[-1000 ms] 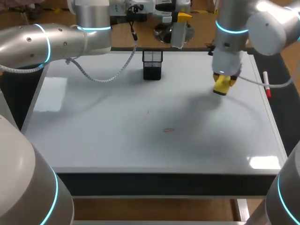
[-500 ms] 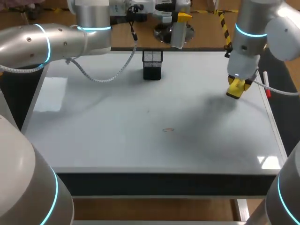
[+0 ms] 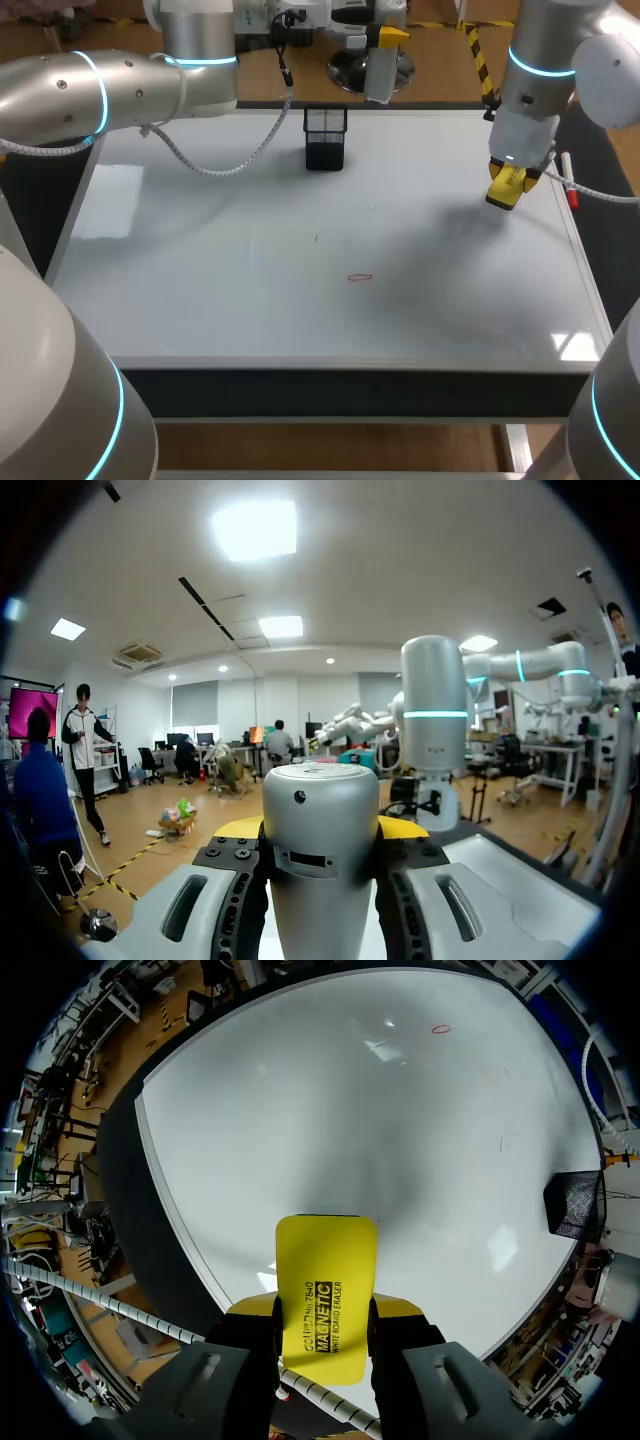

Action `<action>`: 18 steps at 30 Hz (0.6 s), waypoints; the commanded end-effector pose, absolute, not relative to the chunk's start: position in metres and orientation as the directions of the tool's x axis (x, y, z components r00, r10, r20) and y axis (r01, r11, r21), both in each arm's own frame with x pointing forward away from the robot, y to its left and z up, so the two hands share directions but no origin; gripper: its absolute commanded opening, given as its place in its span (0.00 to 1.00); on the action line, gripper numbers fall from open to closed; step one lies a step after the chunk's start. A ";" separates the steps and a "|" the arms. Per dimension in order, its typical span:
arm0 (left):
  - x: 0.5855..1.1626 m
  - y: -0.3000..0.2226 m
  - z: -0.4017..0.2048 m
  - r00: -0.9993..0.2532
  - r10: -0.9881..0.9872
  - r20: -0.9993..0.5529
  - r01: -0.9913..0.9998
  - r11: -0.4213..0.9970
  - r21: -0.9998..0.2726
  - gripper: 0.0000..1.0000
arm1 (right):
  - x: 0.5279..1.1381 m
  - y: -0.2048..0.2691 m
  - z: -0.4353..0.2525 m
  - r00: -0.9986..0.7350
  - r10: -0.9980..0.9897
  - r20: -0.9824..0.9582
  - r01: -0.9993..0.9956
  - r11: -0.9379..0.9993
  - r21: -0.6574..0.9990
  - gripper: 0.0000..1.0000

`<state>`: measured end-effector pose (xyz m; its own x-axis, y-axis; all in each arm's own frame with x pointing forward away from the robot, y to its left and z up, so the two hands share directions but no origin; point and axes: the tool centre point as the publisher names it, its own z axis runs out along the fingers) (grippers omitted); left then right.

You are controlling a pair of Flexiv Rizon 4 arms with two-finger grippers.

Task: Pick up the inspection probe, press it on each red-marked spot on the whiteboard one by one, put down the probe, pick up the eraser, and wipe off all the red marks.

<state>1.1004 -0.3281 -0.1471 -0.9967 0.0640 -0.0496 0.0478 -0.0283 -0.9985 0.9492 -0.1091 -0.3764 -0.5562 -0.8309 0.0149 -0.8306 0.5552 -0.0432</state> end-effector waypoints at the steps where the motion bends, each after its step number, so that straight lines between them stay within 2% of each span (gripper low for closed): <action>1: 1.101 -0.328 -0.145 -0.997 0.066 -0.048 0.047 -0.026 -0.999 0.00 | 0.950 -0.110 -0.376 -0.555 -0.832 0.017 -0.831 0.554 -0.045 0.00; 8: 1.101 -0.328 -0.145 -0.997 0.066 -0.048 0.047 -0.026 -0.999 0.00 | 0.950 -0.110 -0.376 -0.555 -0.832 0.017 -0.831 0.554 -0.045 0.00; 18: 1.053 -0.341 -0.136 -0.988 0.133 -0.078 0.073 -0.044 -0.996 0.00 | 0.950 -0.110 -0.376 -0.555 -0.832 0.017 -0.831 0.554 -0.045 0.00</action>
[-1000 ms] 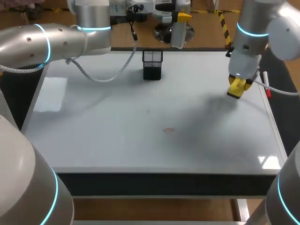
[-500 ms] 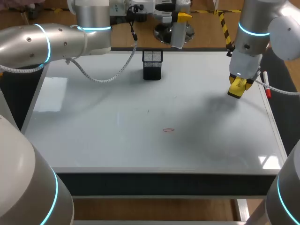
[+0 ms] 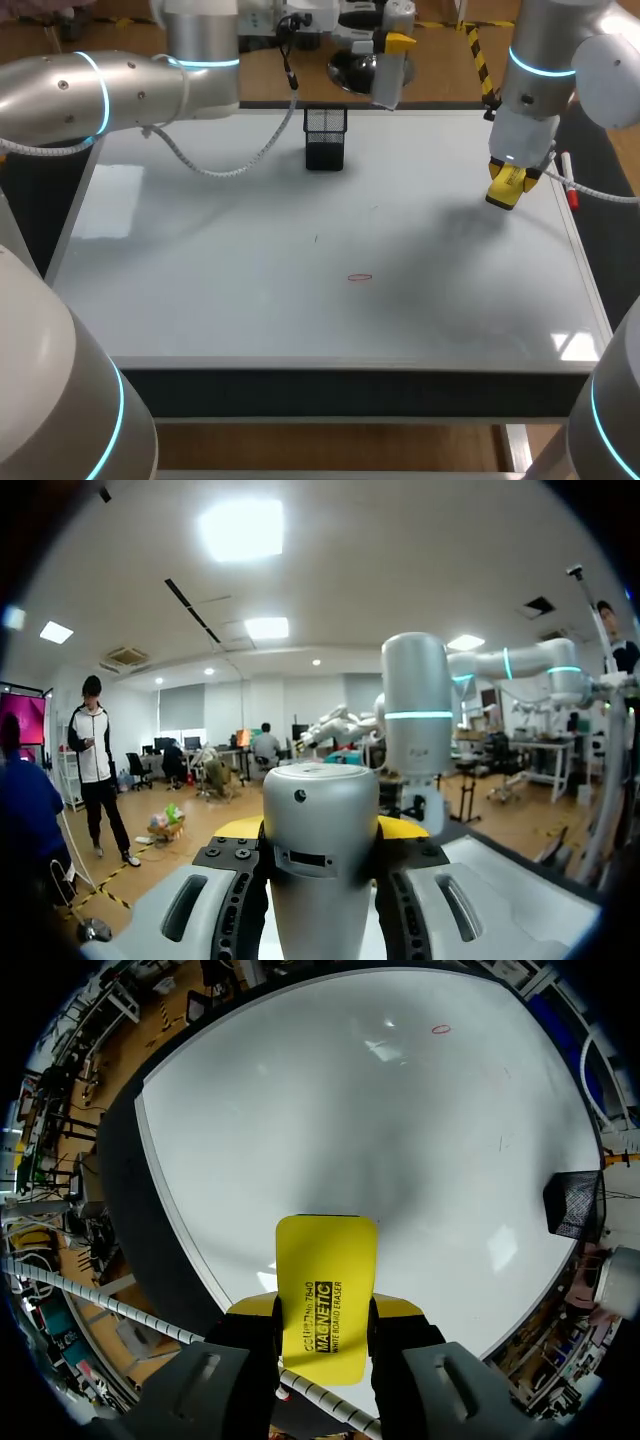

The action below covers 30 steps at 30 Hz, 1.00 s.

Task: Pick up the inspection probe, press it on each red-marked spot on the whiteboard one by one, put down the probe, pick up the eraser, and wipe off all the red marks.

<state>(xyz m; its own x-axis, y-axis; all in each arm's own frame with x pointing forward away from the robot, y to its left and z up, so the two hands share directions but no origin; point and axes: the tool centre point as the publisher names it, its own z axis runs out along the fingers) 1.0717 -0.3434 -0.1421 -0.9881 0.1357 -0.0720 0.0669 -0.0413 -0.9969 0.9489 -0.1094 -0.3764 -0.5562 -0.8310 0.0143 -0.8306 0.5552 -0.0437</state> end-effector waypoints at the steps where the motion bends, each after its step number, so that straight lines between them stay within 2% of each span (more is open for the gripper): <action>1: 1.046 -0.340 -0.134 -0.987 0.137 -0.081 0.076 -0.045 -0.996 0.00 | 0.950 -0.110 -0.376 -0.555 -0.832 0.017 -0.831 0.554 -0.045 0.00; 14: 0.944 -0.327 -0.133 -0.971 0.229 -0.066 0.052 -0.065 -0.997 0.00 | 0.950 -0.110 -0.376 -0.555 -0.832 0.017 -0.831 0.554 -0.045 0.00; 30: 0.842 -0.310 -0.167 -0.922 0.387 -0.024 0.009 -0.042 -0.999 0.00 | 0.950 -0.110 -0.376 -0.555 -0.832 0.017 -0.831 0.554 -0.045 0.00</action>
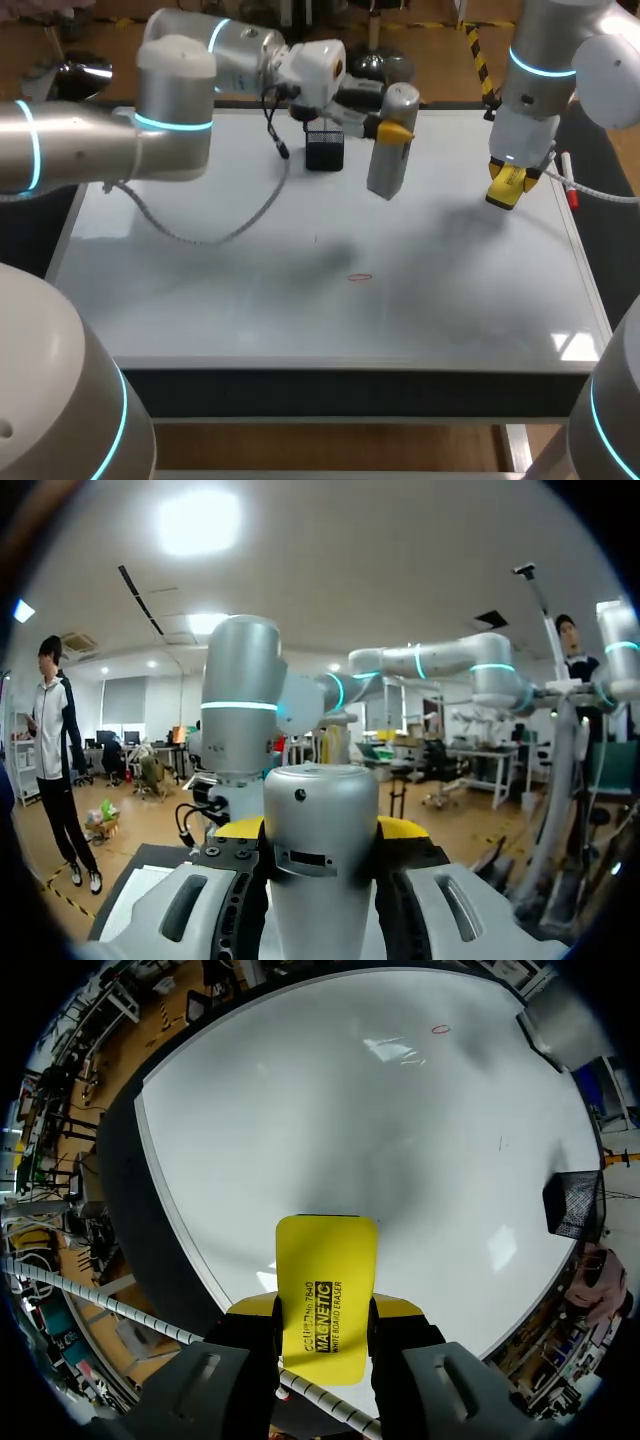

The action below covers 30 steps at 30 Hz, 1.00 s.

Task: Pick up the inspection probe, press it on each red-marked spot on the whiteboard one by one, put down the probe, pick up the eraser, and wipe off all the red marks.

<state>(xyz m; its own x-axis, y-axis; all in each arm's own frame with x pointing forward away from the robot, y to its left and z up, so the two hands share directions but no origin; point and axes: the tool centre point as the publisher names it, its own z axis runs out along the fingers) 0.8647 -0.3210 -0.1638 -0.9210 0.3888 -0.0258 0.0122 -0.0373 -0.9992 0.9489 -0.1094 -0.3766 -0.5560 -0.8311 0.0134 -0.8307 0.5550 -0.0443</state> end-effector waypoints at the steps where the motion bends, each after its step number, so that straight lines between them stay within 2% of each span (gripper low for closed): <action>1: 0.837 -0.310 -0.169 -0.916 0.400 -0.022 0.006 -0.039 -0.999 0.00 | 0.950 -0.110 -0.376 -0.555 -0.832 0.017 -0.831 0.554 -0.045 0.00; 13: 0.799 -0.314 -0.199 -0.875 0.484 -0.006 -0.009 -0.029 -1.000 0.00 | 0.950 -0.110 -0.376 -0.555 -0.832 0.017 -0.831 0.554 -0.045 0.00; 30: 0.785 -0.303 -0.239 -0.812 0.583 -0.015 -0.014 -0.045 -0.999 0.00 | 0.950 -0.110 -0.376 -0.555 -0.832 0.017 -0.831 0.554 -0.045 0.00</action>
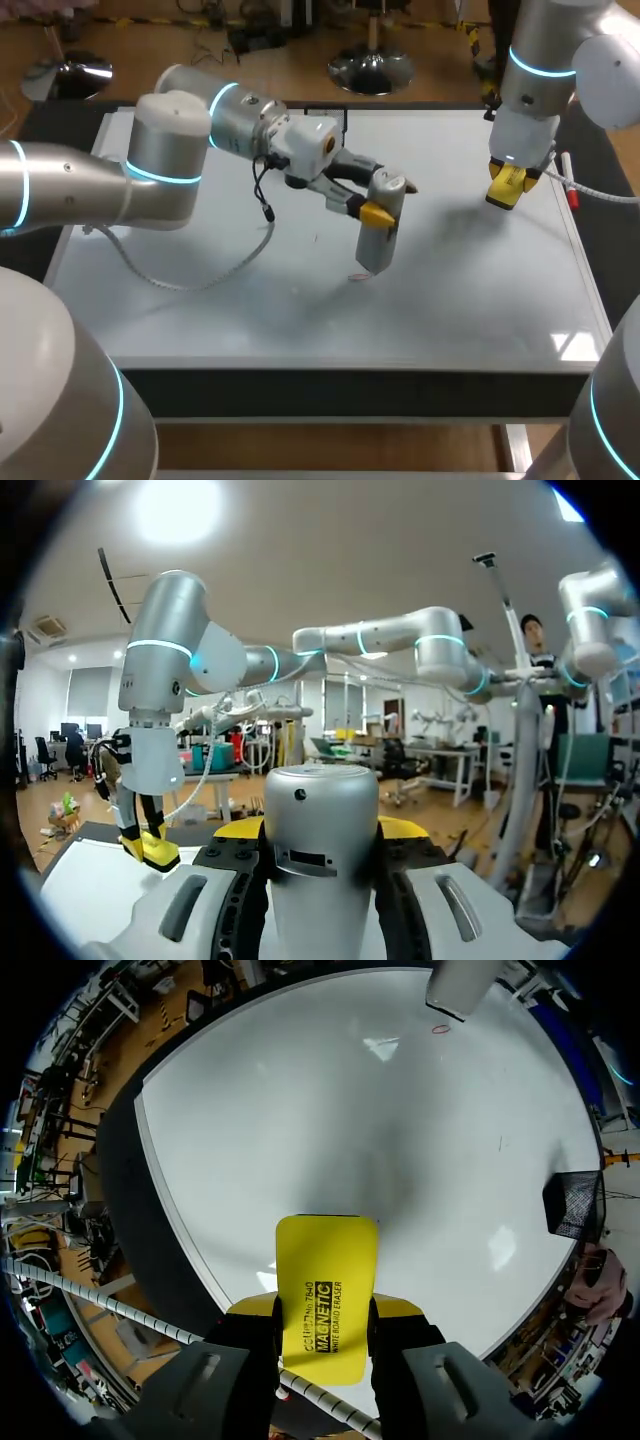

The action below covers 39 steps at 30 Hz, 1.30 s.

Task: Pick up the inspection probe, press it on each red-marked spot on the whiteboard one by one, put down the probe, pick up the eraser, and wipe off all the red marks.

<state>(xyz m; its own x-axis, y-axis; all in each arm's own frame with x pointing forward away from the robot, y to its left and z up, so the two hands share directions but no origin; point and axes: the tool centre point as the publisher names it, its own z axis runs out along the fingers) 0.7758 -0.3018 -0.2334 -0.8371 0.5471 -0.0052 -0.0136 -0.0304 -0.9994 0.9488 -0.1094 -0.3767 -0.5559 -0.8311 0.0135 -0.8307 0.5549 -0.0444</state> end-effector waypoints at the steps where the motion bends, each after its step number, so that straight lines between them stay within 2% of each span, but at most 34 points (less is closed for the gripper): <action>1: 0.785 -0.302 -0.239 -0.809 0.588 -0.016 -0.011 -0.042 -0.999 0.00 | 0.950 -0.110 -0.376 -0.555 -0.832 0.017 -0.831 0.554 -0.045 0.00; 39: 0.781 -0.289 -0.271 -0.743 0.667 0.048 -0.071 -0.008 -0.997 0.00 | 0.950 -0.110 -0.376 -0.555 -0.832 0.017 -0.831 0.554 -0.045 0.00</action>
